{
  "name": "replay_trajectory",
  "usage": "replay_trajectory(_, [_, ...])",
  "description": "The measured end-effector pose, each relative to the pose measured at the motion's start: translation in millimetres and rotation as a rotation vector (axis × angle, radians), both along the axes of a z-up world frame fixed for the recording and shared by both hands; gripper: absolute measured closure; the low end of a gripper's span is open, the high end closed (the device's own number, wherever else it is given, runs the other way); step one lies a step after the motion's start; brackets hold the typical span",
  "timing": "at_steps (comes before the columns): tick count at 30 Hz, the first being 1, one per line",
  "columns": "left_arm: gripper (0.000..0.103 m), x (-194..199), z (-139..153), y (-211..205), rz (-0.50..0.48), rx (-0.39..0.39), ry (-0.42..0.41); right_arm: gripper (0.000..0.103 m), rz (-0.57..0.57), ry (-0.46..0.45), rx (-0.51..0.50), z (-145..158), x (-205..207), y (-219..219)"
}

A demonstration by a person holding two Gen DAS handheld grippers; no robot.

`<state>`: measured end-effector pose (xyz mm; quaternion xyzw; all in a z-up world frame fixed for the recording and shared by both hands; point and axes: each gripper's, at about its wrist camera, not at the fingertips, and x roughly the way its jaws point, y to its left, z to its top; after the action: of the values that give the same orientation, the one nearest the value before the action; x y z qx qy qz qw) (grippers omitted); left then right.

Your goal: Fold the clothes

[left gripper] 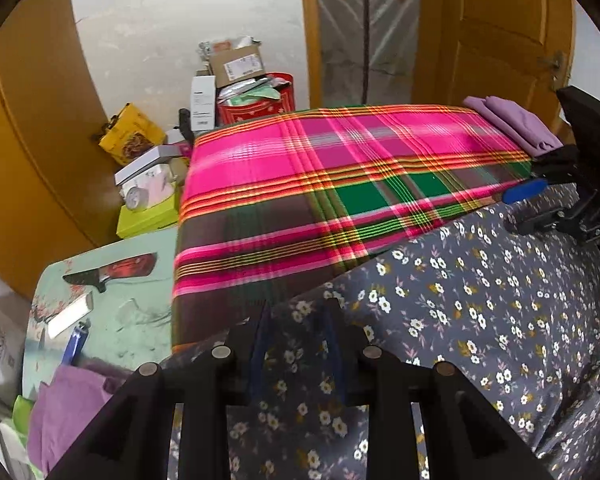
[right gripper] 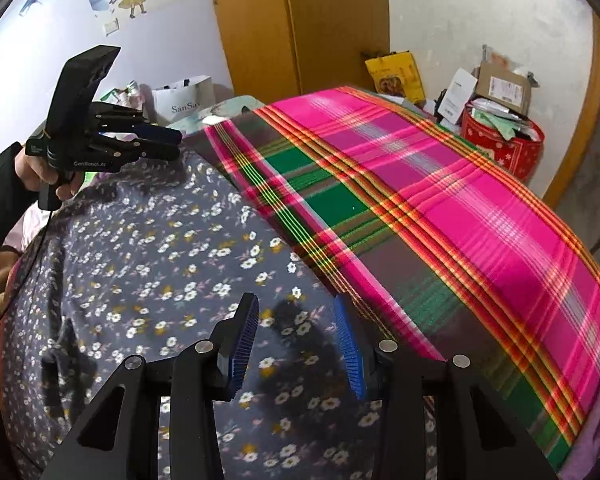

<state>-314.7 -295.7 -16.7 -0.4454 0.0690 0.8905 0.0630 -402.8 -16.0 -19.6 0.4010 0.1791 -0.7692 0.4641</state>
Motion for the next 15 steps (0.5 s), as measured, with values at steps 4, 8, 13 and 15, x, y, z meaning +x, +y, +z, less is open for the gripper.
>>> replay_trajectory(4, [0.075, -1.6, -1.9, 3.1, -0.026, -0.005, 0.022, 0.062, 0.005, 0.002, -0.004, -3.8, -4.3, -2.4])
replay_trajectory(8, [0.075, -6.1, -5.9, 4.7, -0.042, -0.022, 0.018, 0.062, 0.008, -0.003, -0.003, -6.1, -7.9, -4.5])
replay_trajectory(13, [0.075, -12.4, -13.8, 4.3, -0.057, -0.031, 0.000, 0.061, 0.023, -0.010, -0.004, -5.9, -9.6, -4.8])
replay_trajectory(15, [0.075, -14.7, -13.7, 4.2, -0.062, -0.031, 0.001, 0.061, 0.029, -0.013, -0.003, -5.8, -9.5, -4.5])
